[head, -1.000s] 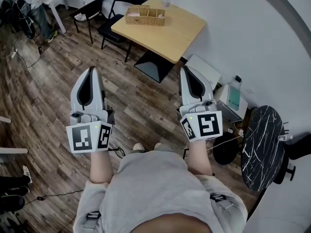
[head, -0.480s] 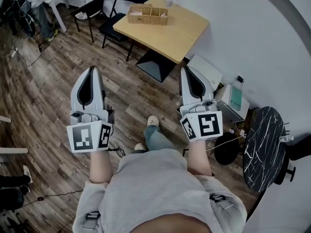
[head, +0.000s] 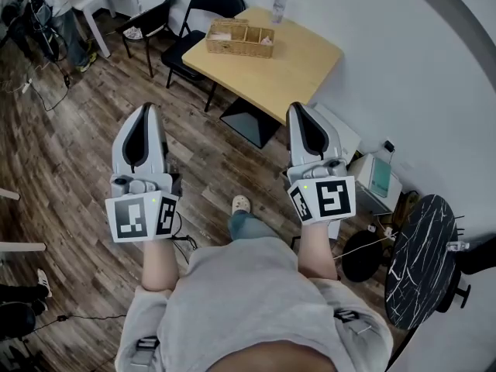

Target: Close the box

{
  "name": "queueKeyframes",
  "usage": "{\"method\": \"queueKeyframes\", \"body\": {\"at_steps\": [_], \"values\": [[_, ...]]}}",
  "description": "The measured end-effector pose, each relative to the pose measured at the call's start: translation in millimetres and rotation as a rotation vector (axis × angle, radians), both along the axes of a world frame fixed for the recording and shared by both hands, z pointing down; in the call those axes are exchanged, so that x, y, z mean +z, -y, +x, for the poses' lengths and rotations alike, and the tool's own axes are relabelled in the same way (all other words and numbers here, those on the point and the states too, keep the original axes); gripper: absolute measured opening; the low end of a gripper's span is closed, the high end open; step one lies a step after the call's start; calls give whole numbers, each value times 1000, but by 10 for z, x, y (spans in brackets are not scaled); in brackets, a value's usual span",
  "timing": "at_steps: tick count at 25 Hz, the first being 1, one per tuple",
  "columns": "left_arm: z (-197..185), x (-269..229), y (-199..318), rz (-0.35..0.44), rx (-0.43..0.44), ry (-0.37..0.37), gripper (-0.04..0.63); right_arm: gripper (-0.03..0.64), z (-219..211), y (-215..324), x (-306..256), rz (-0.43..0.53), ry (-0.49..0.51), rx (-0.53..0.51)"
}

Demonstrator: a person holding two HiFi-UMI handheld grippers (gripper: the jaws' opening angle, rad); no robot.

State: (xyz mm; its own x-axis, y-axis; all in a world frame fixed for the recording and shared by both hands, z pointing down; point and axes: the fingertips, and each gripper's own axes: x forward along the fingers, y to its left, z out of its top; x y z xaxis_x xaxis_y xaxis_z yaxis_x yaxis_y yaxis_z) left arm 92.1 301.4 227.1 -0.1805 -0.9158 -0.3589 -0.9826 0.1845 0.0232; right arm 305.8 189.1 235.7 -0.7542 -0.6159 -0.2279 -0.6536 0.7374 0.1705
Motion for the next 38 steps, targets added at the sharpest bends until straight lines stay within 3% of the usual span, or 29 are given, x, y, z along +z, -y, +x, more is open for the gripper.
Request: {"method": "queueKeyframes", "body": {"at_steps": [17,20,29,38], "values": [[-203,-208,1352,13,-52,19,58,5,-335,1468,-195,16,18,-74],[-222,-129,1487,18,-62,-3,58,5,-350,1624,-174,11,24,-85],[-263,-169,1795,-2,-61,32,58,5,-507,1906,-154,4,23,-114],[-576,-155,2237,-6,-35,45,58,5,-809,2315,-122,-2,21,-83]]}}
